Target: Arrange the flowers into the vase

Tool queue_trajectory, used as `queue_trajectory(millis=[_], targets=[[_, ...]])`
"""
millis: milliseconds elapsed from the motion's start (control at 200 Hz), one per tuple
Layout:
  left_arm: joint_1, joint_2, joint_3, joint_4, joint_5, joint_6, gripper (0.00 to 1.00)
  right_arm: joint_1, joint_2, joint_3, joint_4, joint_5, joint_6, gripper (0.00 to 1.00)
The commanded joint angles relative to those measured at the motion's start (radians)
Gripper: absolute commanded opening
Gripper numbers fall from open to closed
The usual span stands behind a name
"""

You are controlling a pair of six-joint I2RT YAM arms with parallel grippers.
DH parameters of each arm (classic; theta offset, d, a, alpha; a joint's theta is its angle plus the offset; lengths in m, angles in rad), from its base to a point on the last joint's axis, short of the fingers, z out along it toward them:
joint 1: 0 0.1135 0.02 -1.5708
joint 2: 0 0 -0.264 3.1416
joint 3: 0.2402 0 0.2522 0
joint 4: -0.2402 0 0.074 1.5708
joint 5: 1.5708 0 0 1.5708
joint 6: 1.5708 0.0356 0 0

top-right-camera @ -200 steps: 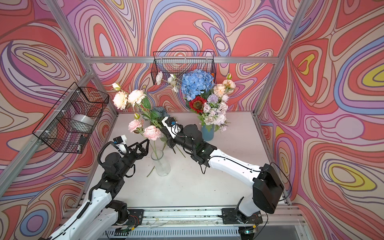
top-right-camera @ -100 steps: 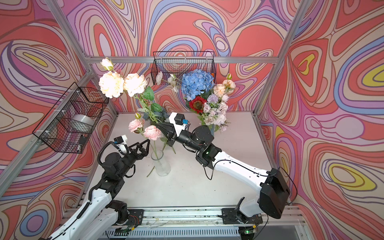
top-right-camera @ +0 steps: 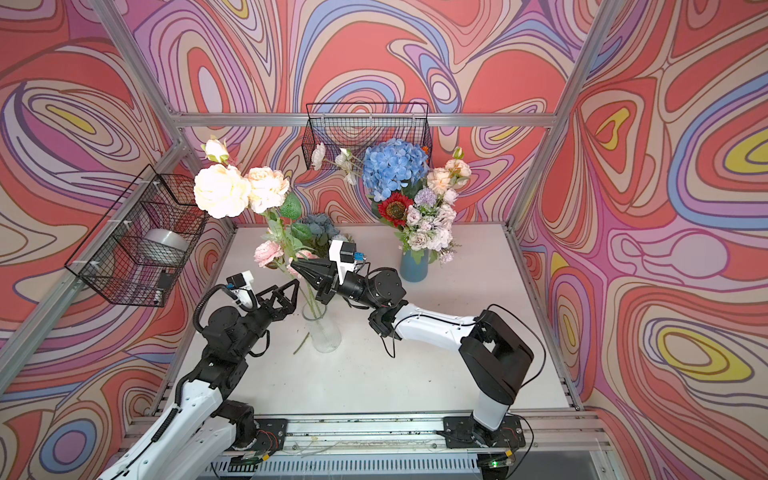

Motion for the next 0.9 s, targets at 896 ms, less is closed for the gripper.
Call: queue_trajectory(millis=[896], targets=[[-0.002, -0.055, -0.012, -0.049, 0.005, 0.007, 1.00, 0.011, 0.067, 0.078, 0.099, -0.020, 0.032, 0.00]])
